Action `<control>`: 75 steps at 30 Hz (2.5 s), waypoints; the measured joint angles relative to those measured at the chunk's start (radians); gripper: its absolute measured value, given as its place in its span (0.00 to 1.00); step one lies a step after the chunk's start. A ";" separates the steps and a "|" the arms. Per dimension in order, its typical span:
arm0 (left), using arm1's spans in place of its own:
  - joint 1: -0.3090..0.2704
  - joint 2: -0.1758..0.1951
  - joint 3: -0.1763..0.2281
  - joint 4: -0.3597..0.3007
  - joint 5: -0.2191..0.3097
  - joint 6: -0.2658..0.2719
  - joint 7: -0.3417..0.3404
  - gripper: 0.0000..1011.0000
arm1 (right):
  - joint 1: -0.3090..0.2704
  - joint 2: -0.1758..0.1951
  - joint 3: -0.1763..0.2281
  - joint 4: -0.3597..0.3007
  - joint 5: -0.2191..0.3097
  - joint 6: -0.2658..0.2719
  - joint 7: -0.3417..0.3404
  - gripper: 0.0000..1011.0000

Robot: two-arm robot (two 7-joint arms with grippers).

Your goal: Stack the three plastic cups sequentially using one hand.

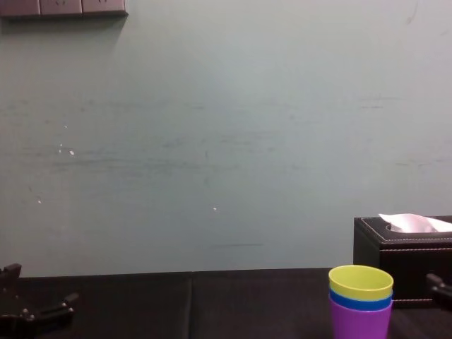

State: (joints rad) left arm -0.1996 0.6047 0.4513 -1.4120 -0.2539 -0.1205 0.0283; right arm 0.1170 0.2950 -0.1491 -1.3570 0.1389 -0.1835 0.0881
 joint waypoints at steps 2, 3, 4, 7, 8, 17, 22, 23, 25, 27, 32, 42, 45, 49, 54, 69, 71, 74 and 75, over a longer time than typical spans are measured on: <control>0.000 0.000 0.000 0.000 0.000 0.000 0.000 1.00 | 0.005 -0.004 -0.002 0.008 -0.009 0.009 -0.001 0.99; 0.000 0.000 0.000 0.000 0.000 0.000 0.000 1.00 | 0.009 -0.008 -0.004 0.015 -0.015 0.016 -0.001 0.99; 0.000 0.000 0.000 0.000 0.000 0.000 0.000 1.00 | 0.011 -0.009 -0.004 0.019 -0.018 0.021 0.000 0.99; 0.000 0.000 0.000 0.000 0.000 0.000 0.000 1.00 | 0.019 -0.013 -0.008 0.030 -0.024 0.038 0.014 0.99; 0.000 0.000 0.000 0.000 0.000 0.000 0.000 1.00 | 0.022 -0.013 -0.009 0.032 -0.024 0.042 0.021 0.99; 0.000 0.000 0.000 0.000 0.000 0.000 0.000 1.00 | 0.024 -0.013 -0.011 0.035 -0.025 0.048 0.033 0.99; 0.000 0.000 0.000 0.000 0.000 0.000 0.000 1.00 | 0.024 -0.013 -0.010 0.035 -0.025 0.046 0.032 0.99; 0.000 0.000 0.000 0.000 0.000 0.000 0.000 1.00 | 0.024 -0.013 -0.010 0.035 -0.025 0.046 0.031 0.99; 0.000 0.000 0.000 0.000 0.000 0.000 0.000 1.00 | 0.024 -0.013 -0.010 0.034 -0.025 0.046 0.030 0.99; 0.000 0.000 0.000 0.000 0.000 0.000 0.000 1.00 | 0.024 -0.013 -0.010 0.034 -0.025 0.045 0.030 0.99; 0.000 0.000 0.000 0.000 0.000 0.000 0.000 1.00 | 0.023 -0.013 -0.010 0.034 -0.025 0.044 0.028 0.99; 0.000 0.000 0.000 0.000 0.000 0.000 0.000 1.00 | 0.023 -0.013 -0.010 0.033 -0.025 0.043 0.027 0.99; 0.000 0.000 0.000 0.000 0.000 0.000 0.000 1.00 | 0.023 -0.013 -0.010 0.033 -0.025 0.043 0.026 0.99; 0.000 0.000 0.000 0.000 0.000 0.000 0.000 1.00 | 0.023 -0.013 -0.010 0.033 -0.025 0.043 0.026 0.99; 0.000 0.000 0.000 0.000 0.000 0.000 0.000 1.00 | 0.023 -0.013 -0.010 0.033 -0.025 0.042 0.026 0.99; 0.000 0.000 0.000 0.000 0.000 0.000 0.000 1.00 | 0.023 -0.013 -0.010 0.033 -0.025 0.043 0.026 0.99; 0.000 0.000 0.000 0.000 0.000 0.000 0.000 1.00 | 0.023 -0.013 -0.010 0.033 -0.025 0.043 0.026 0.99; 0.000 0.000 0.000 0.000 0.000 0.000 0.000 1.00 | 0.023 -0.013 -0.010 0.033 -0.025 0.043 0.026 0.99; 0.000 0.000 0.000 0.000 0.000 0.000 0.000 1.00 | 0.023 -0.013 -0.010 0.033 -0.025 0.043 0.026 0.99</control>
State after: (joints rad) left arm -0.1995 0.6047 0.4513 -1.4120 -0.2539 -0.1205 0.0283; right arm 0.1397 0.2820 -0.1591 -1.3240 0.1141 -0.1408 0.1140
